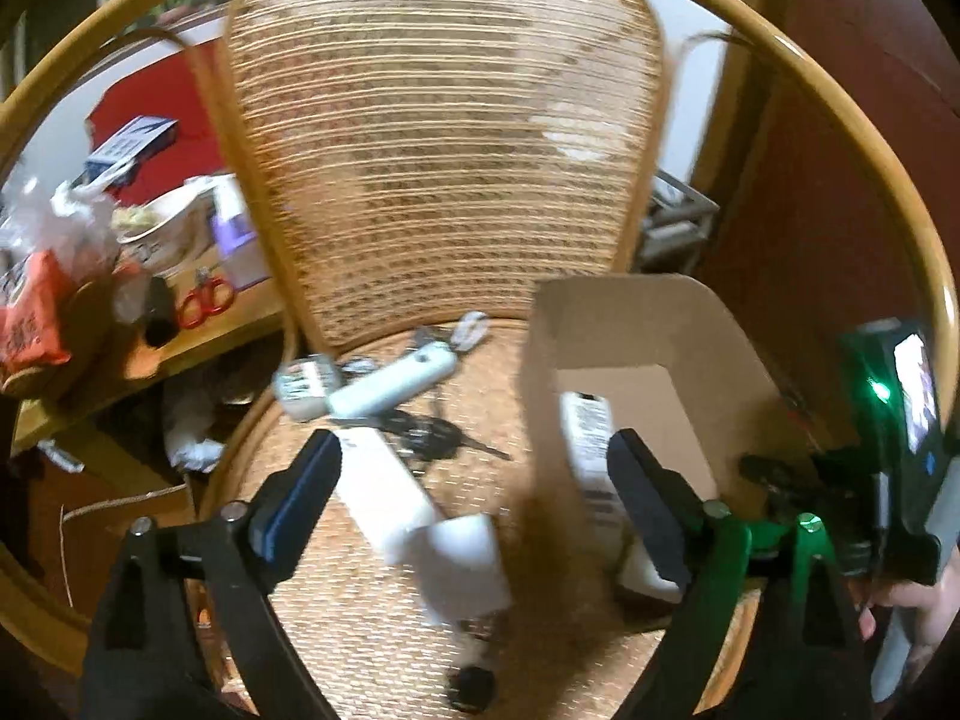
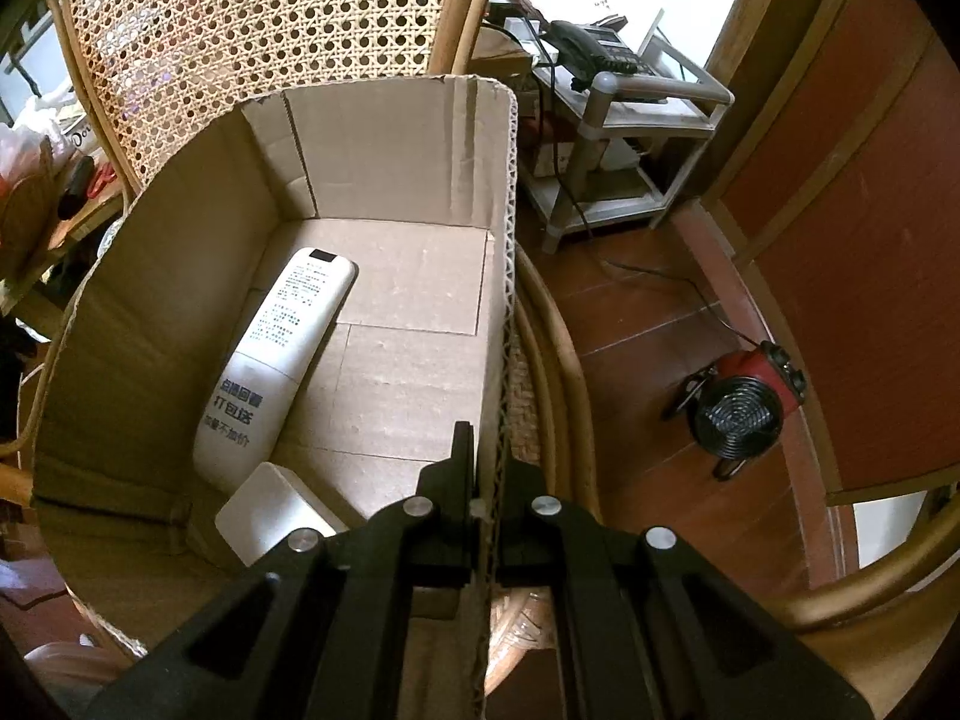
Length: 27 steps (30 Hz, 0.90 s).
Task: Organize rigid objects
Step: 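Move the left tool to the flat white card and grasp it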
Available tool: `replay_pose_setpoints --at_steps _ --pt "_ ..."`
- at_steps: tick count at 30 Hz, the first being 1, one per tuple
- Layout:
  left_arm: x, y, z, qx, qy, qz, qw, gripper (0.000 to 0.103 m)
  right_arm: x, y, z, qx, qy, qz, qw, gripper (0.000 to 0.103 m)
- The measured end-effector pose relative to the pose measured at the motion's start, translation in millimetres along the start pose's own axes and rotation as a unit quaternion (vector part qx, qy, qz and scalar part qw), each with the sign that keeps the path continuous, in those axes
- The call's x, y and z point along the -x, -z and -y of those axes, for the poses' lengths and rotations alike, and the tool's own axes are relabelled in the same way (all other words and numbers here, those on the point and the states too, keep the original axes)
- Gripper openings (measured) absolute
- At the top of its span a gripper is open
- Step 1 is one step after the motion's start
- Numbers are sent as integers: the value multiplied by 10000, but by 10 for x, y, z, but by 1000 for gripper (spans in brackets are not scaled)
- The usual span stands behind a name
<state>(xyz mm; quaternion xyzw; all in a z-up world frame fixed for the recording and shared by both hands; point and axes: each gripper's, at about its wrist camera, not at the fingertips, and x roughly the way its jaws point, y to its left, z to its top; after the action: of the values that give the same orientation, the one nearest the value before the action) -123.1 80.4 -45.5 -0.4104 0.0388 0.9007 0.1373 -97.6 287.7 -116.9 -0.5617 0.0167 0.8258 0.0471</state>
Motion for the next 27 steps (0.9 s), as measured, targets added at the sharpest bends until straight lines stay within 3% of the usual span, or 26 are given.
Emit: replay_pose_setpoints --at_steps 6,10,18,24,27 --pt "-145 25 -365 491 -446 -144 9977 91 -4 -10 2 1 1 -2 10000 6" --pt "-250 92 -476 476 -512 -335 9970 91 -2 -8 5 8 6 -1 10000 6" --pt "-555 198 -458 110 -432 -730 9963 91 -10 -15 15 -13 -10 -35 10000 6" --pt "-800 328 -373 -471 -486 -1067 9920 91 -15 -15 6 -1 -1 -41 10000 6" --pt "-860 367 -347 -595 -286 -1141 9913 91 -19 -10 8 22 16 -37 10000 6"
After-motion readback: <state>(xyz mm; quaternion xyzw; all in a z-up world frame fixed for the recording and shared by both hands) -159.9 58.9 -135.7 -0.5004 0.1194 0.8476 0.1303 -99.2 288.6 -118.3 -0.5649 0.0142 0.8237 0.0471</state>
